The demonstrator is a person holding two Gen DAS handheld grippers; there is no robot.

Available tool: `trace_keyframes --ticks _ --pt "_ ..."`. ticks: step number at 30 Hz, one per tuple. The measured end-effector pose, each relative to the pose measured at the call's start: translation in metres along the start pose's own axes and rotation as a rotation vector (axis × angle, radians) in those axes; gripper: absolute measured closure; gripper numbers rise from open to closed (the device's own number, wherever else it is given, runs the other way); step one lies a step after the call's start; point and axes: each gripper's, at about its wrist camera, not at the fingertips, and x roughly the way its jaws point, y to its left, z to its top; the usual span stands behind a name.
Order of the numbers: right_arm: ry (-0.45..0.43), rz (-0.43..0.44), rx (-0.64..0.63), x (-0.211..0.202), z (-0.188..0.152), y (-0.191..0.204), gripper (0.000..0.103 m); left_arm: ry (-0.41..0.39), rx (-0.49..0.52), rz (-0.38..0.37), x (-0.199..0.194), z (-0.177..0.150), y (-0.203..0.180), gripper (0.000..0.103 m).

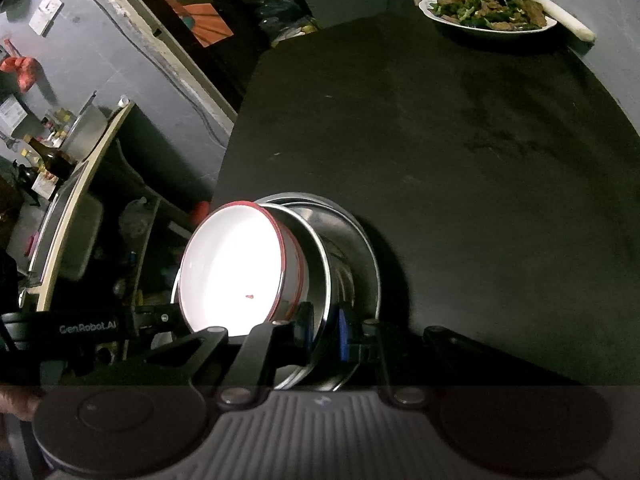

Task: Organize plates and bowls
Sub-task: 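Lower the bowl stack into the large steel basin and open the left tool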

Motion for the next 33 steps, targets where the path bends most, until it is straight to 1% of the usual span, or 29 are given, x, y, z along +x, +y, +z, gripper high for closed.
trace_keyframes --ticks 16,26,33 --pt "0.003 0.017 0.01 0.0031 0.0007 -0.0014 0.088 0.004 -0.019 0.016 -0.0003 0.0018 0.0036 0.093" --pt "0.002 0.022 0.015 0.0042 0.0008 -0.0029 0.086 0.001 -0.034 0.01 0.0003 0.0034 0.0059 0.092" --pt "-0.012 0.005 -0.001 0.0043 -0.0019 0.003 0.086 -0.001 -0.03 0.013 -0.0001 0.0032 0.0067 0.092"
